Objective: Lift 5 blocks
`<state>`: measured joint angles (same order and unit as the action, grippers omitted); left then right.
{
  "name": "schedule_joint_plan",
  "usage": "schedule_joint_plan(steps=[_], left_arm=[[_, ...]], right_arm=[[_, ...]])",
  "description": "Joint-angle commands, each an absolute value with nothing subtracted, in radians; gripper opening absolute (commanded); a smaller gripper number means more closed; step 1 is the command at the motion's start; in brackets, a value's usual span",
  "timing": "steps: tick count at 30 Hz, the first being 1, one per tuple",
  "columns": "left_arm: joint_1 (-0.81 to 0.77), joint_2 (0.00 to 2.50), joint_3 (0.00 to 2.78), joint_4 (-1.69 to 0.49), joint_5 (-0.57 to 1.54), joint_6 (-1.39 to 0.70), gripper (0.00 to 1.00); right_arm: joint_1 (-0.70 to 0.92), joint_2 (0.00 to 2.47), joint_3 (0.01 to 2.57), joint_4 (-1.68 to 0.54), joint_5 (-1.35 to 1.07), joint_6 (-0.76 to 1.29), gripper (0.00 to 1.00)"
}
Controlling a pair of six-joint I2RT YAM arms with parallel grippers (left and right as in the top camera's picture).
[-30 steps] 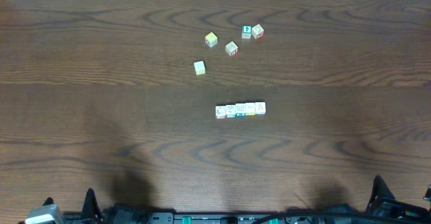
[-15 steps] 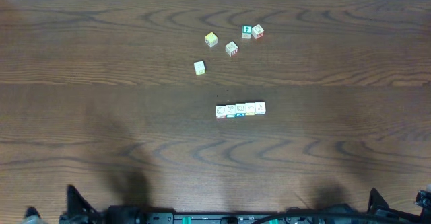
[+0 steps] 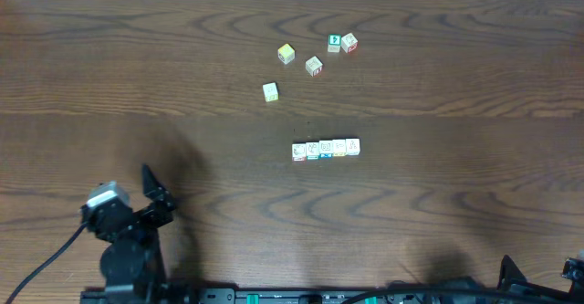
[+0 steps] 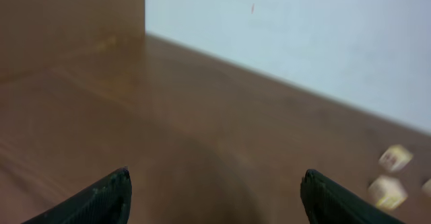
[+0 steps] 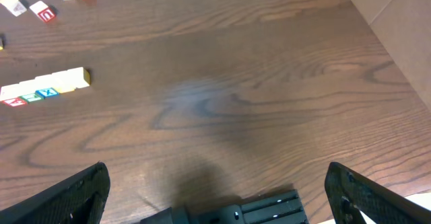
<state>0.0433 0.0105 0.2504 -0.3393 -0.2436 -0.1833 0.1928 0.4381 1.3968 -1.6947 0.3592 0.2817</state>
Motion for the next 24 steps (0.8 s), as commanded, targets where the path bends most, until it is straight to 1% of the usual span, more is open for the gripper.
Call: schedule_joint_plan(steps=[1, 6, 14, 24], left_arm=[[0.047, 0.001, 0.189, -0.313, -0.244, -0.177, 0.81], [0.047, 0.001, 0.077, -0.248, -0.246, -0.177, 0.81], [0.062, 0.001, 0.076, -0.249, -0.246, -0.123, 0.81], [0.060, 0.004, 0.077, -0.244, -0.217, -0.125, 0.81]], right_arm=[[0.191, 0.443, 1.396, -1.697, 0.373, 0.292, 0.99], [0.191, 0.443, 1.396, -1.697, 0.373, 0.292, 0.99], [0.191, 0.443, 1.396, -1.697, 0.373, 0.291, 0.99], [0.191, 0.443, 1.396, -1.697, 0.373, 0.291, 0.99]])
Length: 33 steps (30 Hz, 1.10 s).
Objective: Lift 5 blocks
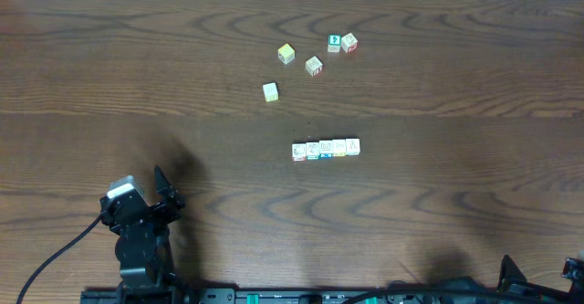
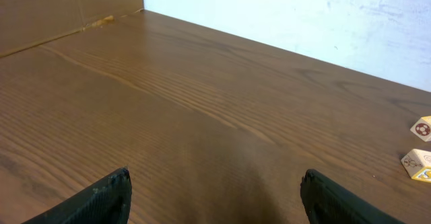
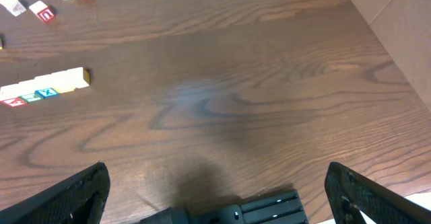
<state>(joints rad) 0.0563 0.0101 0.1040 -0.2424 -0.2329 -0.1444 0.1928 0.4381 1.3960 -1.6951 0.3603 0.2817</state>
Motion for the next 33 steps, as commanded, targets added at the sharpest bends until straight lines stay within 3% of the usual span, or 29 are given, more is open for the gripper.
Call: schedule_joint_plan(steps=[1, 11, 15, 20, 28, 33], left_arm=[[0.060, 0.004, 0.077, -0.244, -0.217, -0.125, 0.81], [0.060, 0.004, 0.077, -0.244, -0.217, -0.125, 0.81], [0.060, 0.004, 0.077, -0.244, -0.217, -0.125, 0.81], [0.060, 0.004, 0.076, -0.244, -0.217, -0.125, 0.81], [0.060, 0.004, 0.077, -0.244, -0.217, -0.125, 0.81], [0.060, 0.004, 0.077, -0.244, -0.217, -0.125, 0.81]], right_arm=[[0.191, 0.443, 1.396, -1.698, 0.373, 0.291, 0.99], [0.191, 0.443, 1.396, -1.697, 0.374, 0.291, 0.99], [0.191, 0.443, 1.395, -1.673, 0.524, 0.301, 0.99], [0.150, 0.406, 1.325, -1.378, 0.502, 0.463, 0.99], [0.109, 0.088, 0.827, -0.838, 0.286, 0.290, 0.99], [0.095, 0.021, 0.597, -0.575, 0.279, 0.264, 0.99]])
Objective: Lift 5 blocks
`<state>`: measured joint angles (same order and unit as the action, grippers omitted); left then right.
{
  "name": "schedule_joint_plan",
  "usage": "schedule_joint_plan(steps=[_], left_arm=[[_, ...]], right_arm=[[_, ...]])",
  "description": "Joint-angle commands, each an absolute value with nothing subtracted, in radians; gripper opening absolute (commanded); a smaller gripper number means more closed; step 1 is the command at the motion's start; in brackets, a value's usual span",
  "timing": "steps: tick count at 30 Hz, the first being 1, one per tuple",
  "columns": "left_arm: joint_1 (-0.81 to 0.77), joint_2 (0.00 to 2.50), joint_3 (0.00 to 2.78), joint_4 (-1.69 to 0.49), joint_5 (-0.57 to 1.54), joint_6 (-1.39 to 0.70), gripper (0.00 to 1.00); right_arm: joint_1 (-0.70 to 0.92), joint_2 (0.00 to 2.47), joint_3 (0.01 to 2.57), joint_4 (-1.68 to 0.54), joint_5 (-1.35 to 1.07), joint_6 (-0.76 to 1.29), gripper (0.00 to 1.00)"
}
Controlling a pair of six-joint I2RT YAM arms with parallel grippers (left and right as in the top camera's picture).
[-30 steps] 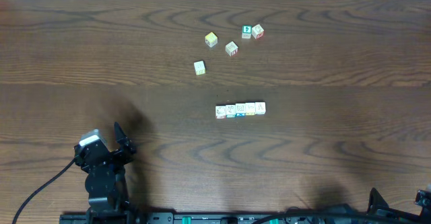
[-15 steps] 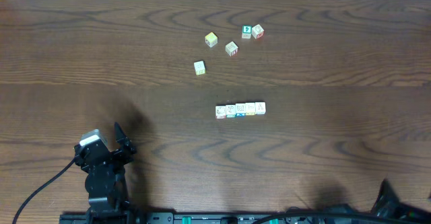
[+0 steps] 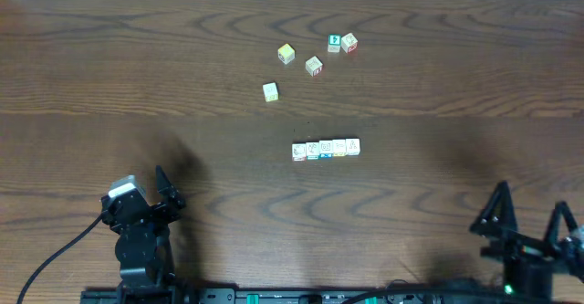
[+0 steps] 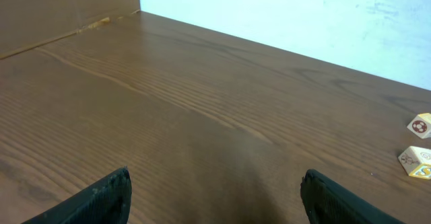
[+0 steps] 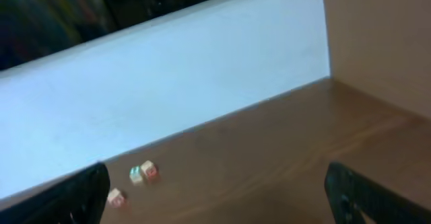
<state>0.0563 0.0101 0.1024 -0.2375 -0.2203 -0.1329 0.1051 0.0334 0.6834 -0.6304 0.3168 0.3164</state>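
A row of several small picture blocks [image 3: 326, 148] lies side by side at the table's middle. Five loose blocks sit farther back: a yellow one [image 3: 286, 54], another [image 3: 314, 65], one [image 3: 270, 91], and a green and red pair [image 3: 342, 42]. My left gripper [image 3: 164, 187] stands open at the near left, far from the row; its view shows two loose blocks [image 4: 419, 153] at the right edge. My right gripper [image 3: 526, 214] is open at the near right, raised and facing the back wall; its blurred view shows the green and red pair [image 5: 143, 173].
The brown wooden table [image 3: 456, 85] runs to a white back wall [image 5: 168, 83]. Brown side panels stand at the far left [image 4: 60, 9] and far right [image 5: 377, 35] corners. A black cable [image 3: 55, 254] trails from the left arm.
My right arm has come up from the table's front edge into the overhead view; its camera now faces the back wall instead of down on the table. The left arm has barely shifted.
At first my left gripper was swinging, its view blurred, and the right arm sat low at the front edge. Then the left gripper had settled a little nearer the middle. Now the right gripper is raised at the near right. No block has moved.
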Motion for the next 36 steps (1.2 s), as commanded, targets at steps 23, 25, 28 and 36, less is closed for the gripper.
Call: schedule_joint_plan(steps=[23, 25, 28, 36], left_arm=[[0.060, 0.004, 0.076, -0.244, -0.217, -0.125, 0.81], [0.060, 0.004, 0.077, -0.244, -0.217, -0.125, 0.81], [0.060, 0.004, 0.077, -0.244, -0.217, -0.125, 0.81], [0.060, 0.004, 0.077, -0.244, -0.217, -0.125, 0.81]], right_arm=[[0.031, 0.004, 0.109, -0.368, 0.241, 0.088, 0.99], [0.027, 0.004, 0.109, -0.369, 0.238, 0.088, 0.99], [0.018, 0.004, 0.109, -0.370, 0.220, 0.088, 0.99], [0.019, 0.005, 0.109, -0.366, 0.208, 0.088, 0.99]])
